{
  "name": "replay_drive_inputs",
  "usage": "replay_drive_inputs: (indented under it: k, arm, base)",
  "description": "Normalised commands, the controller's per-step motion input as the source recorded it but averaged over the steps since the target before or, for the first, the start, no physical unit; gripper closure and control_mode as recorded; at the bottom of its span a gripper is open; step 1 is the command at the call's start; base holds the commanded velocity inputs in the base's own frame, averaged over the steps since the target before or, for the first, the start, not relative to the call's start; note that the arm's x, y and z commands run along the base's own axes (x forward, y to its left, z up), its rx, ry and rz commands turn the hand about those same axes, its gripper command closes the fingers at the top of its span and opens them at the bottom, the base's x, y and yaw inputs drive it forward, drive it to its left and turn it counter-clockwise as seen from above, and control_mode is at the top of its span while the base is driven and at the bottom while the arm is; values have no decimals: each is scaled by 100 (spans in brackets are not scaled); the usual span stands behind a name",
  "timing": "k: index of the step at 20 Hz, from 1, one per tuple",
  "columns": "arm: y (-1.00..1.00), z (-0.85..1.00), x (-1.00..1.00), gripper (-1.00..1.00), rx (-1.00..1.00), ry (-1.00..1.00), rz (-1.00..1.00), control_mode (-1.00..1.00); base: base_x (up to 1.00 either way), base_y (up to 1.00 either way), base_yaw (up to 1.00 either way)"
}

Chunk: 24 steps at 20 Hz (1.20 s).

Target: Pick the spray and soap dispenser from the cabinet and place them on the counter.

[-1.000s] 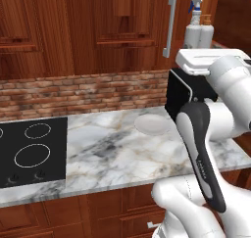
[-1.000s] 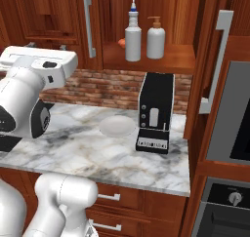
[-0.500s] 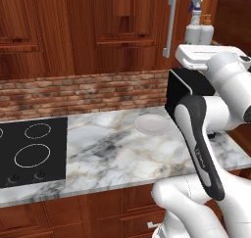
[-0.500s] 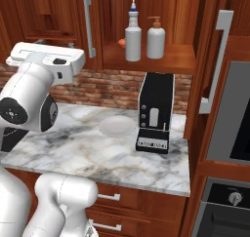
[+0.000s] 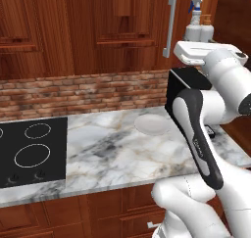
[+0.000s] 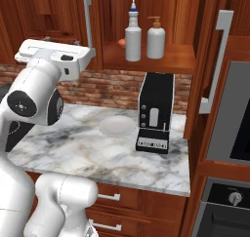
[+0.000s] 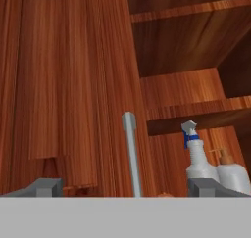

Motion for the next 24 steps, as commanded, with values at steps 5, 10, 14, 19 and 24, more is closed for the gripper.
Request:
replay_drive_inputs:
  k: [5, 10, 14, 19, 24]
  arm:
    - [0, 0, 25, -100, 1, 1, 0, -100]
    - [0, 0, 28, -100, 2, 2, 0, -100]
    - [0, 0, 27, -100, 2, 2, 0, -100]
    - [0, 0, 29, -100, 2, 1, 0, -100]
    - [0, 0, 30, -100, 1, 2, 0, -100]
  base:
    - [0, 0, 0]
    - [0, 0, 0]
    - [0, 0, 0]
    - [0, 0, 0]
    - [0, 0, 0]
